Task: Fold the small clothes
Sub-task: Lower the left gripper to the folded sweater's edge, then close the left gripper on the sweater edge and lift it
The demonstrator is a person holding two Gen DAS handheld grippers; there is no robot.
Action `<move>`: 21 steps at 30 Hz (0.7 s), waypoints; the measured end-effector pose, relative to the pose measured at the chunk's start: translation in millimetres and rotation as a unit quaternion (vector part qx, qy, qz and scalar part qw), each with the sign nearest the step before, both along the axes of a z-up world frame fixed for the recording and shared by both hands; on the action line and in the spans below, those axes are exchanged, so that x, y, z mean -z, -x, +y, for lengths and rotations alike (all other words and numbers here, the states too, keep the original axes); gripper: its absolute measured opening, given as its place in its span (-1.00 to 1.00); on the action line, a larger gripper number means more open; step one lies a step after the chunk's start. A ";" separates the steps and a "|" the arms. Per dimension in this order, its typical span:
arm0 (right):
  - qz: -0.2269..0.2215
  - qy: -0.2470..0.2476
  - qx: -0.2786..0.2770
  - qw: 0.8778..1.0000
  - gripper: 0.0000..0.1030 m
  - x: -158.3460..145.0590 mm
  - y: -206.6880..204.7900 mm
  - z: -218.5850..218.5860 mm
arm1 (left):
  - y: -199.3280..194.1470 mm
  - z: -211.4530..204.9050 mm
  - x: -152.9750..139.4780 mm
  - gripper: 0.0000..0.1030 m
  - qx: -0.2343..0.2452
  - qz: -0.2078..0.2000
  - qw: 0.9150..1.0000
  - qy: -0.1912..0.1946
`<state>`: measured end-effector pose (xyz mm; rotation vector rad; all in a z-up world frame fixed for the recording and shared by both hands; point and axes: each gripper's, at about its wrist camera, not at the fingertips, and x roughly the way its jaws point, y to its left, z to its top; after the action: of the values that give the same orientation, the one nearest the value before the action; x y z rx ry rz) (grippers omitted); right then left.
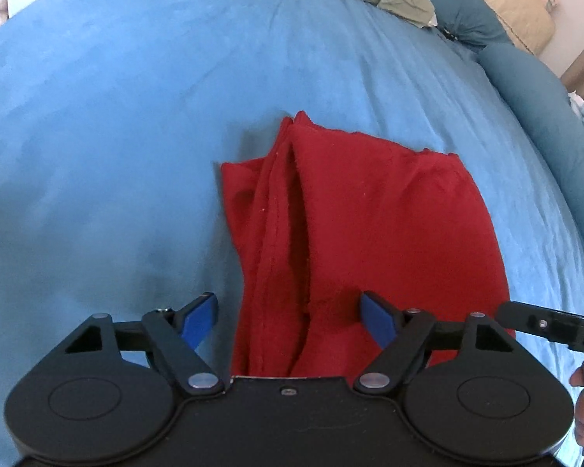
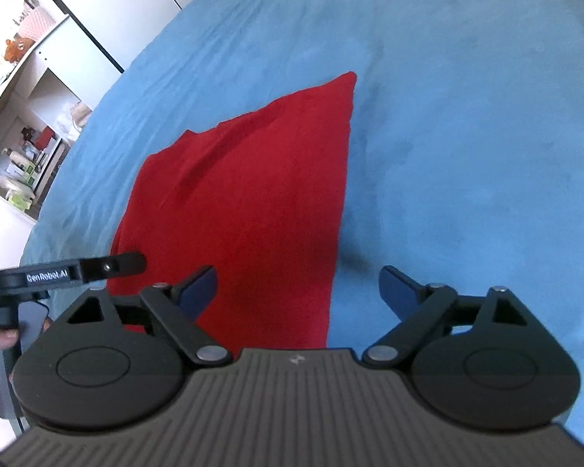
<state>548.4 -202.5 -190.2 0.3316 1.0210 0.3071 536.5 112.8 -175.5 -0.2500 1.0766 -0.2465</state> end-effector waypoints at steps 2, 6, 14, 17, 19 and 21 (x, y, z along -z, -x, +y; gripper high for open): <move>0.008 -0.007 0.002 1.000 0.81 3.7 -1.7 1.8 | -2.0 0.5 2.1 0.60 0.000 -0.001 1.000 0.006; 0.021 -0.026 0.010 0.999 0.72 12.8 -9.0 2.3 | -4.2 0.9 3.4 0.51 0.007 -0.003 1.000 0.014; 0.028 -0.051 0.019 0.998 0.23 18.7 -14.0 7.2 | -8.8 -3.3 4.5 -0.01 0.008 -0.002 1.000 0.029; 0.019 -0.051 0.022 0.998 -0.12 11.9 -12.8 7.4 | -6.4 -6.1 -4.6 -0.42 0.010 -0.010 1.000 0.025; 0.008 -0.043 0.022 0.999 -0.22 3.1 -9.7 10.1 | -3.6 -9.4 -12.3 -0.48 0.013 -0.018 1.000 0.018; -0.001 -0.044 0.025 0.999 -0.27 -6.0 -7.0 11.3 | 0.6 -14.2 -20.6 -0.50 0.015 -0.028 0.999 0.012</move>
<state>555.4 -191.2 -184.2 0.4351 0.9977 0.3082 536.0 98.6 -154.9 -0.2477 1.0221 -0.2916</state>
